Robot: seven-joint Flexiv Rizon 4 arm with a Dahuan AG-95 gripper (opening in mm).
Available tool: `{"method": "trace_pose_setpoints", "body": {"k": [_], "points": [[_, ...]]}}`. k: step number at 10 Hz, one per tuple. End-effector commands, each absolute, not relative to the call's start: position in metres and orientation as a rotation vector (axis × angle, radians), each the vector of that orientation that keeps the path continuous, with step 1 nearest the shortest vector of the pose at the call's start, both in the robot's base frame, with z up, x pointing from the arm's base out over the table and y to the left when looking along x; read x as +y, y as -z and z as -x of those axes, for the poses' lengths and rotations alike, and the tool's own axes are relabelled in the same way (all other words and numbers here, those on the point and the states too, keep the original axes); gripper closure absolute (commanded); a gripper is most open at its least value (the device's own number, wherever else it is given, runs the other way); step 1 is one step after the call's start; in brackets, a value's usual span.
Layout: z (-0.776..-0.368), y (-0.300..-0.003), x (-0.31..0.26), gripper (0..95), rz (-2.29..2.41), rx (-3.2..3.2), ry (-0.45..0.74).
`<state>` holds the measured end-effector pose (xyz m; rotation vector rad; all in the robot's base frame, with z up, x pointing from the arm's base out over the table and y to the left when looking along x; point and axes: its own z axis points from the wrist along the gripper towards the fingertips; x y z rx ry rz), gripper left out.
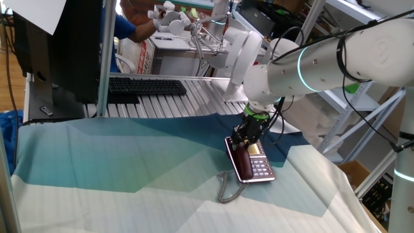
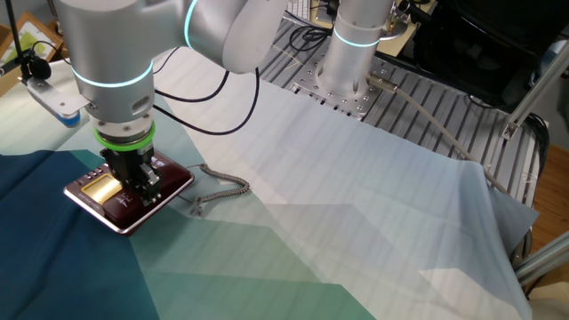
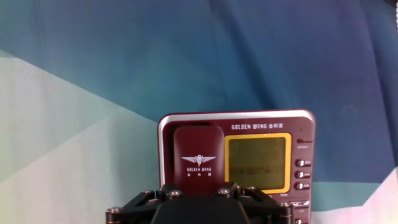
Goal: Place the handset of the telephone on the corresponding phone cradle
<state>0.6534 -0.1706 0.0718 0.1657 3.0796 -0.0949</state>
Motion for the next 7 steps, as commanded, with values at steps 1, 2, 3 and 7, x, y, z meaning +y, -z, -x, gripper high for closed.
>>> {"method": "trace_pose_setpoints", "body": {"k": [1, 2, 3, 7], "points": [[-0.6531, -0.0709, -0.1704, 95.0, -0.163, 3.078, 0.101], [-0.6532, -0.0708, -0.1704, 95.0, -0.163, 3.079, 0.096], [-0.6534, -0.0709, -0.1705, 95.0, -0.164, 3.077, 0.094], [-0.6537, -0.071, -0.1706, 95.0, -0.169, 3.077, 0.086]]}}
